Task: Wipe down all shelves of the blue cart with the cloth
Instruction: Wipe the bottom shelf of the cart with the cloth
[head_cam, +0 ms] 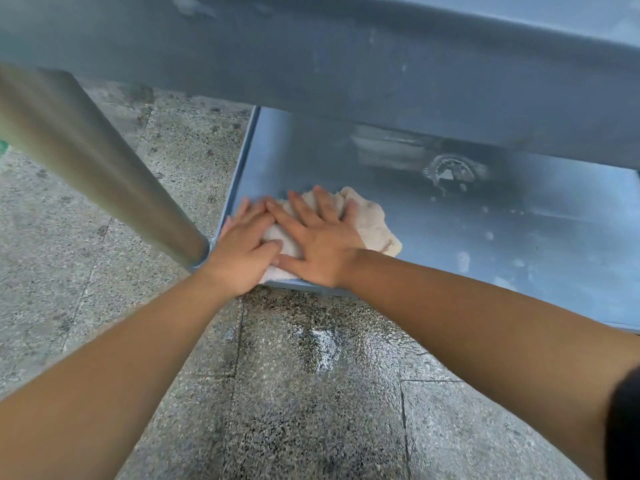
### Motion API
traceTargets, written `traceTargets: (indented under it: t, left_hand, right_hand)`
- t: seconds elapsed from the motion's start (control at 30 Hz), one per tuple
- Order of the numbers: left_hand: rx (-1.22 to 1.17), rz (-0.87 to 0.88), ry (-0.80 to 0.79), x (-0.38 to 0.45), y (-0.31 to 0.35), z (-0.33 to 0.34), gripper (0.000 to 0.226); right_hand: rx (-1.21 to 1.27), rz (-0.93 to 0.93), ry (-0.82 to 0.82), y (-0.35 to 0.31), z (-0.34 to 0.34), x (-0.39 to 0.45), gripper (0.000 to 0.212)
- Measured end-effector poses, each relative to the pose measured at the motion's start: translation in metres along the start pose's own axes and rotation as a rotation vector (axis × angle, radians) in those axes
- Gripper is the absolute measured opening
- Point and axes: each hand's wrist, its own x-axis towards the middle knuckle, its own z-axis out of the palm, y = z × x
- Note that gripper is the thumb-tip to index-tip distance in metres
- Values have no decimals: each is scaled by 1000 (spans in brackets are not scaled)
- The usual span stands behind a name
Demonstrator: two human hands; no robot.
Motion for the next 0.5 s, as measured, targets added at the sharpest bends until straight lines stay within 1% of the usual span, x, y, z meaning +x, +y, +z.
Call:
traceTargets:
  t: [0.03, 0.1, 0.17, 0.23, 0.27, 0.33, 0.4, 0.43, 0.47, 0.5]
  left_hand:
    - [92, 7, 59, -2, -4, 4, 70]
    - [244, 41, 97, -5, -13, 14, 74]
    - [205, 48, 117, -3, -11, 18, 80]
    - [158, 38, 125, 1, -11, 15, 78]
    - [207, 34, 104, 4, -11, 14, 77]
    - [389, -1, 21, 5, -13, 17, 81]
    - [509, -43, -55, 8, -16, 21, 85]
    - [535, -63, -87, 9, -15, 22, 87]
    - [543, -83, -100, 12, -13, 22, 89]
    - [548, -90, -84, 15, -12, 21, 90]
  right_hand:
    - [-49, -20, 5, 0, 1, 8, 80]
    - [-87, -13, -11, 10, -1, 22, 78]
    - [-65, 53, -27, 24, -6, 31, 78]
    - [-30, 143, -8, 35, -8, 36, 78]
    - [-12, 208, 20, 41, -8, 37, 77]
    - [56, 401, 68, 53, -12, 39, 74]
    - [153, 596, 52, 62, -17, 40, 74]
    - [193, 631, 28, 66, -19, 40, 75]
    - [214, 616, 9, 70, -21, 38, 75]
    - [218, 559, 12, 74, -24, 35, 76]
